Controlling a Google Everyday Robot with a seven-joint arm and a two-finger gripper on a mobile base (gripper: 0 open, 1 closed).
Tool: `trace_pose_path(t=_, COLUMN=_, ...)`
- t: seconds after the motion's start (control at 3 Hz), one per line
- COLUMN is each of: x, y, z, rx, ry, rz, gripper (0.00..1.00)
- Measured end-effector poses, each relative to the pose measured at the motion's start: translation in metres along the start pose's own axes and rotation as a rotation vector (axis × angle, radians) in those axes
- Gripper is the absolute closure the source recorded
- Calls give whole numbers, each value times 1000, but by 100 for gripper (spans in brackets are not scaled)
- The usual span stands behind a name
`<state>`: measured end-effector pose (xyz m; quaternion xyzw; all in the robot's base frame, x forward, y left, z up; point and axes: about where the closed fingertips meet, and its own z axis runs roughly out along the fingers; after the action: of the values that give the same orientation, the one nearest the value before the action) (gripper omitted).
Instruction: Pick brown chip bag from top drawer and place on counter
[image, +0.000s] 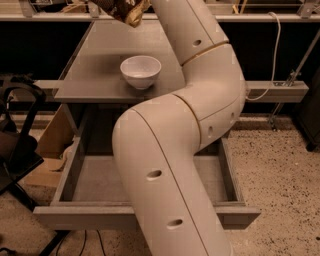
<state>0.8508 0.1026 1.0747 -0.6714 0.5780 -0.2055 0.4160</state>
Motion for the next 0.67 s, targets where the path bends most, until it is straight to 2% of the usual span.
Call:
trace_pose_path(t=0.33, x=10, y=-4, z=20, rx=38, ry=20, rz=51, gripper=100)
trace_pose_path(t=0.67, x=10, y=-4, z=22, rx=41, ry=20, rz=56, gripper=82)
